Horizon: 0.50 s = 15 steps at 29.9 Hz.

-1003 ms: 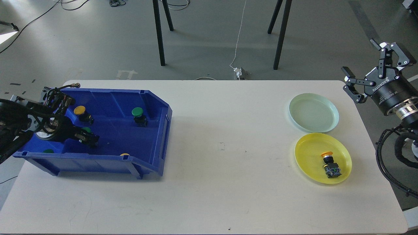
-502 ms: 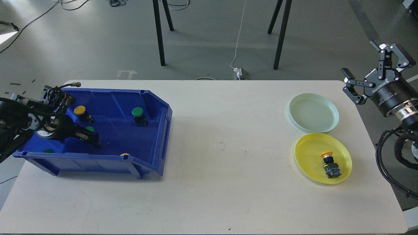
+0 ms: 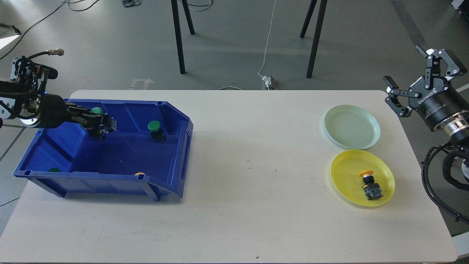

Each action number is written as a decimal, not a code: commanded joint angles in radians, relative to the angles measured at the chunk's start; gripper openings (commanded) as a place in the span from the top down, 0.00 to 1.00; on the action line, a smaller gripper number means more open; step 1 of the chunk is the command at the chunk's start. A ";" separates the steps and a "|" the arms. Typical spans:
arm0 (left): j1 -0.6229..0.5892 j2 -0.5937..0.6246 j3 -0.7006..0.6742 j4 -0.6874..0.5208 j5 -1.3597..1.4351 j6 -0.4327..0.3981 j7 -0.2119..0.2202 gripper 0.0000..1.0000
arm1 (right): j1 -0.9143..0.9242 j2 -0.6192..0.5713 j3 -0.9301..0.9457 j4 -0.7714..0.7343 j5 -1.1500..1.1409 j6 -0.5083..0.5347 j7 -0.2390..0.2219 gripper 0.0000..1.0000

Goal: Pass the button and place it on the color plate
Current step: 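Lift the green button and extend it toward the right gripper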

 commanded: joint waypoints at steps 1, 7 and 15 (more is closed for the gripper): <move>-0.074 0.112 -0.028 -0.111 -0.144 0.000 0.000 0.79 | -0.001 0.000 0.001 0.000 0.000 0.000 0.000 0.04; -0.110 0.118 -0.211 -0.177 -0.377 0.000 0.000 0.79 | -0.003 0.005 -0.005 0.000 -0.001 0.000 0.000 0.04; -0.082 -0.231 -0.225 -0.078 -0.572 0.000 0.000 0.79 | 0.050 0.000 -0.110 0.017 -0.003 0.003 -0.011 0.04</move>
